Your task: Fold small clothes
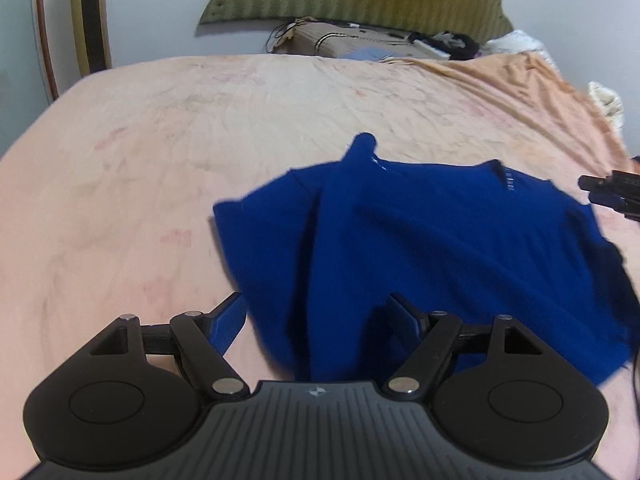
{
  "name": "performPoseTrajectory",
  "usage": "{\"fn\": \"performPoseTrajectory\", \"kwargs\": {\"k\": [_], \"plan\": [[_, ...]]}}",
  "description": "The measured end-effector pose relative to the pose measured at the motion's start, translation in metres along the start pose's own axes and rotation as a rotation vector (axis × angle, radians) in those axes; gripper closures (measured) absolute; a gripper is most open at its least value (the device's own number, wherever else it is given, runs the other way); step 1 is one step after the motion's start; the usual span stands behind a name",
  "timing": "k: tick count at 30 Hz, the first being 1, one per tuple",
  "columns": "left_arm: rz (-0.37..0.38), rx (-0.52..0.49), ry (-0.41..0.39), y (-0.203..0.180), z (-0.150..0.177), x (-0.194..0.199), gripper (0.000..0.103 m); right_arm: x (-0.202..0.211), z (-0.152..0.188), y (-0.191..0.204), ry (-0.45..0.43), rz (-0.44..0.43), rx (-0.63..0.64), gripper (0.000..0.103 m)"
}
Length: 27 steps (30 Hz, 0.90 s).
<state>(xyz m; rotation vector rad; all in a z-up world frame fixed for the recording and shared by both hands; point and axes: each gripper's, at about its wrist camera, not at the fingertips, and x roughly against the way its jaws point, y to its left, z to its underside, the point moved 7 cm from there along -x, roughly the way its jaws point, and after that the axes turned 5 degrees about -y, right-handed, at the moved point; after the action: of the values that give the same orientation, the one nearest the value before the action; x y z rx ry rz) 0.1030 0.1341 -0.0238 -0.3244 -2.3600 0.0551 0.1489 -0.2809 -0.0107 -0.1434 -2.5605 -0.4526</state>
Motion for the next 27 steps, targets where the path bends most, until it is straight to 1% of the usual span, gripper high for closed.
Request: {"fn": "performPoseTrajectory", "kwargs": {"k": [1,3,5,8,9,10,13,14,16,17,18,19,20,21,22,23,24,26,27], "plan": [[0.022,0.010,-0.002,0.001,0.006,0.007,0.026,0.015,-0.001,-0.002,-0.027,-0.016,-0.012,0.052],[0.069,0.031,-0.006,0.000,0.015,0.017,0.026,0.045,0.002,-0.009,-0.042,-0.018,-0.008,0.051],[0.119,0.040,-0.016,-0.004,0.023,0.029,0.027,0.069,0.010,-0.019,-0.021,-0.017,-0.018,0.049],[0.167,0.037,-0.039,-0.011,0.028,0.041,0.027,0.098,0.032,-0.033,0.032,-0.069,-0.072,0.049],[0.178,0.028,-0.054,-0.014,0.029,0.043,0.032,0.107,0.040,-0.037,0.045,-0.083,-0.087,0.049],[0.182,0.017,-0.060,-0.017,0.029,0.045,0.039,0.113,0.047,-0.038,0.058,-0.094,-0.095,0.049],[0.167,-0.005,-0.049,-0.021,0.033,0.042,0.050,0.125,0.067,-0.042,0.090,-0.119,-0.119,0.049],[0.162,-0.008,-0.042,-0.021,0.035,0.040,0.052,0.127,0.073,-0.042,0.100,-0.120,-0.117,0.049],[0.145,-0.007,-0.024,-0.020,0.040,0.036,0.064,0.129,0.083,-0.043,0.114,-0.106,-0.108,0.049],[0.143,-0.005,-0.018,-0.019,0.043,0.035,0.067,0.130,0.087,-0.042,0.120,-0.106,-0.102,0.049],[0.143,-0.003,-0.016,-0.018,0.045,0.035,0.071,0.131,0.091,-0.041,0.118,-0.106,-0.095,0.050],[0.139,-0.002,-0.014,-0.018,0.047,0.034,0.075,0.134,0.093,-0.039,0.114,-0.108,-0.088,0.058],[0.132,-0.001,-0.010,-0.016,0.049,0.034,0.080,0.135,0.095,-0.037,0.114,-0.113,-0.075,0.063],[0.129,0.001,-0.002,-0.015,0.051,0.033,0.091,0.136,0.096,-0.034,0.112,-0.108,-0.054,0.075],[0.127,0.001,0.002,-0.015,0.052,0.033,0.095,0.137,0.098,-0.031,0.112,-0.099,-0.035,0.088],[0.128,0.001,-0.001,-0.014,0.052,0.034,0.096,0.137,0.098,-0.031,0.110,-0.089,-0.021,0.094],[0.136,0.001,-0.004,-0.013,0.052,0.037,0.099,0.138,0.098,-0.031,0.100,-0.074,-0.013,0.098],[0.154,-0.005,-0.018,-0.011,0.050,0.047,0.100,0.141,0.094,-0.033,0.067,-0.052,-0.020,0.098],[0.150,-0.017,-0.018,-0.009,0.050,0.052,0.100,0.145,0.091,-0.035,0.046,-0.042,-0.029,0.099]]}}
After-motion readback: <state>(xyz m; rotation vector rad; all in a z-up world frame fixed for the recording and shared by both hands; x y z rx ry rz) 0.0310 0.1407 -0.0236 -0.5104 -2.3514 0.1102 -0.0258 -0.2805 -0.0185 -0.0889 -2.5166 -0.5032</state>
